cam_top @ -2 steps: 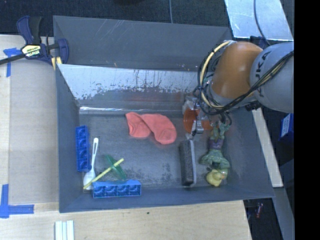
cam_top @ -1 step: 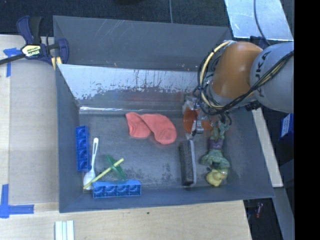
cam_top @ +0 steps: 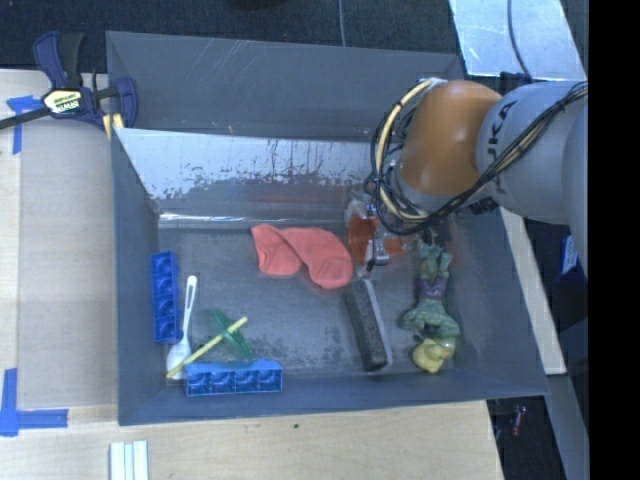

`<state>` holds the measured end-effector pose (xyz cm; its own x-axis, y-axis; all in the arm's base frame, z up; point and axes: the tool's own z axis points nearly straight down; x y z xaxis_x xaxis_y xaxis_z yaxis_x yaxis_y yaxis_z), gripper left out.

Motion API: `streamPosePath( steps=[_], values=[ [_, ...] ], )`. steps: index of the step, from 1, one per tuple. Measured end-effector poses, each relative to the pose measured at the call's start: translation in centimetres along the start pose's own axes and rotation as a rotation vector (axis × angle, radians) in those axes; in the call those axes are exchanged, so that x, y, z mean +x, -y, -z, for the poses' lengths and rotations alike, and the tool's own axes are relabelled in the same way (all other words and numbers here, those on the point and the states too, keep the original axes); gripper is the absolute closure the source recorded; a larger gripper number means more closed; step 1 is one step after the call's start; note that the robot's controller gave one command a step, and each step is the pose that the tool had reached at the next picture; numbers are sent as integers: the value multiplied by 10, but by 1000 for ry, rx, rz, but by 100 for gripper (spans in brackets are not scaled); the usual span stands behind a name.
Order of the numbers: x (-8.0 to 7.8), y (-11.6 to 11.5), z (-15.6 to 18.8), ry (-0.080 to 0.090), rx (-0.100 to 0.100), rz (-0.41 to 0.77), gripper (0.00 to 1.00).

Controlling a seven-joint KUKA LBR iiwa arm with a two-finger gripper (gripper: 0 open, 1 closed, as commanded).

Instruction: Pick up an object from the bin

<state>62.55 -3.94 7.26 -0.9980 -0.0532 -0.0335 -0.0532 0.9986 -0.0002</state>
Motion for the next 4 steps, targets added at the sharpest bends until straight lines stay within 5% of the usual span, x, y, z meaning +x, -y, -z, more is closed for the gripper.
streamPosePath(
  steps=[1, 2, 3, 4],
  values=[
    [-3, -22, 0, 3, -1, 58, 100],
    [8, -53, 1, 10, 2, -64, 100],
    [-5, -74, 1, 13, 4, -38, 100],
    [5, -79, 1, 23, 3, -4, 100]
  ],
)
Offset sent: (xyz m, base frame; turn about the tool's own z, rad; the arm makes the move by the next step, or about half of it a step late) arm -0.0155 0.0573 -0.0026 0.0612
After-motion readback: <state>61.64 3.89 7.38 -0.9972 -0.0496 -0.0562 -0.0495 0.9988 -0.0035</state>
